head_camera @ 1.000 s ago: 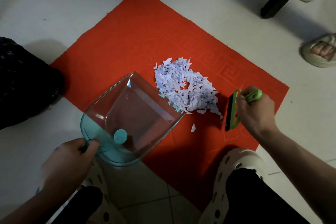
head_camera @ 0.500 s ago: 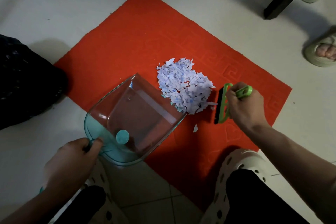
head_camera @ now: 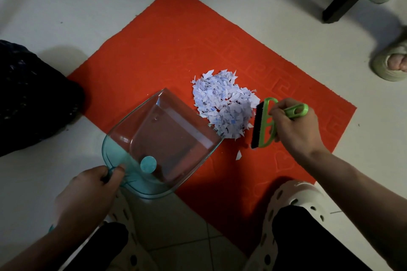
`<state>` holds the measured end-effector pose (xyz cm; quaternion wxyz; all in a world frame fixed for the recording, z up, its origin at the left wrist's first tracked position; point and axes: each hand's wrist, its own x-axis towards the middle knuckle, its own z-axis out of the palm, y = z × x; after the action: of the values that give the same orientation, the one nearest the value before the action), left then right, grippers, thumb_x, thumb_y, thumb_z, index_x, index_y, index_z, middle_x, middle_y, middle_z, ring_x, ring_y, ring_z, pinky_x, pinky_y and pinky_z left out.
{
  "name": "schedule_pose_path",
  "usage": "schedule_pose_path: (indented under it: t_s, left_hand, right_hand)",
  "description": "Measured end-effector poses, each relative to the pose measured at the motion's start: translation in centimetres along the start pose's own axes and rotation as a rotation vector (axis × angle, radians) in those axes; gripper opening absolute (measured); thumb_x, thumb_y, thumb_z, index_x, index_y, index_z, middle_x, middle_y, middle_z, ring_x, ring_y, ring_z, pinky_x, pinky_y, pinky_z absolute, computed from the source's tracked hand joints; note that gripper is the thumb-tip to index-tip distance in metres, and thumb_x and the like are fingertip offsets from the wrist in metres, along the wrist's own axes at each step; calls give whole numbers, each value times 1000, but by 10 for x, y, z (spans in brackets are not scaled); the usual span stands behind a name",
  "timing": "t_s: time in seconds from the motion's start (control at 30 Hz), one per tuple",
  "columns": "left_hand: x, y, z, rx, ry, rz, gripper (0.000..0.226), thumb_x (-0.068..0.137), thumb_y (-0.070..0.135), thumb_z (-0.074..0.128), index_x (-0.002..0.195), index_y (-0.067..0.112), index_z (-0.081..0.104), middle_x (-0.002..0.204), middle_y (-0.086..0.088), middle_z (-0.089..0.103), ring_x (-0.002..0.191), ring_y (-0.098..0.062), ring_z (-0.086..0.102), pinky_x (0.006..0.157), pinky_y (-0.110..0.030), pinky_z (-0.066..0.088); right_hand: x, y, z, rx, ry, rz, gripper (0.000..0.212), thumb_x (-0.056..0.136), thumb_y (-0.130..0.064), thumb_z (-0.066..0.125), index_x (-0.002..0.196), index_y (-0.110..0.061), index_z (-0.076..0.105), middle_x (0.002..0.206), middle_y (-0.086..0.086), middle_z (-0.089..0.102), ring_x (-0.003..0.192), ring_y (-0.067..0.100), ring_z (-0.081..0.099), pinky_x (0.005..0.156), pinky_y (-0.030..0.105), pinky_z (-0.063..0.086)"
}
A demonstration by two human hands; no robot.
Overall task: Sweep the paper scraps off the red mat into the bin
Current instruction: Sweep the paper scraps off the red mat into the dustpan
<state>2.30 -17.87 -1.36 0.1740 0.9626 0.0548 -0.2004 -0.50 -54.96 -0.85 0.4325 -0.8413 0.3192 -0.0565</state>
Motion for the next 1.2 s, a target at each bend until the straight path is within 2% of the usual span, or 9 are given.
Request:
schedule_pose_path:
  t_s: [0.13,0.23,0.3,0.43,0.63,0.7,0.83,1.03,1.2]
  left_hand:
    - [0,0,1,4,3,8,51,94,46,51,56,12,52,45,-4,48,42,-21,50,47,-24,36]
    - [0,-1,1,-4,24,-18,52,93,46,52,54,12,53,45,-6,52,43,-23,53,49,-26,38]
    - [0,-1,1,-31,26,-32,53,94,45,52,53,11,52,45,-6,51,44,-25,53,50,-27,38]
    - [3,-2,1,-68,26,-43,55,94,45,52,53,9,51,45,-10,52,47,-30,56,52,-30,41]
    - [3,-3,1,-41,26,-36,56,94,45,51,52,9,48,46,-10,51,46,-28,55,51,-31,43]
    - [3,-4,2,-27,13,-33,55,94,46,50,53,9,49,45,-8,50,45,-27,55,50,-29,41]
    - [2,-4,2,-16,6,-39,56,94,47,49,52,10,48,45,-7,50,45,-26,54,52,-32,45]
    - [1,-1,-1,-18,24,-58,55,94,47,50,53,9,50,46,-8,51,47,-26,55,53,-30,42]
    - [1,-1,-1,-4,8,-62,55,93,47,49,54,8,53,47,-8,54,48,-25,56,55,-30,45]
  right_hand:
    - [-12,-4,-10,184,-63,16,12,88,1,53,89,-8,62,71,10,61,49,17,59,42,24,45]
    - [-12,-7,-19,196,-199,-35,25,83,9,54,100,-9,59,77,8,62,53,18,60,47,23,48]
    - [-10,-9,-22,138,-301,-61,21,80,11,56,92,-5,63,70,7,63,55,14,59,49,19,48]
    - [-5,-9,-19,-25,-497,-141,19,74,7,65,76,-11,69,70,4,68,60,12,61,57,21,49]
    - [-6,0,-10,-158,-795,-153,11,64,-19,68,73,-23,72,73,-8,70,64,7,64,59,22,49]
    - [-3,2,-9,-190,-757,-216,15,69,-10,73,76,-23,73,79,-7,70,72,9,66,67,28,53]
    - [7,-1,-11,-128,-639,-311,23,74,5,71,79,-17,73,86,-5,69,77,12,65,70,19,48]
    - [2,-6,-13,-126,-714,-272,11,67,-16,68,74,-22,74,80,-6,70,75,12,66,69,25,51]
    - [7,-3,-5,-192,-665,-316,17,71,-9,70,77,-24,73,85,-8,70,79,10,66,74,28,50]
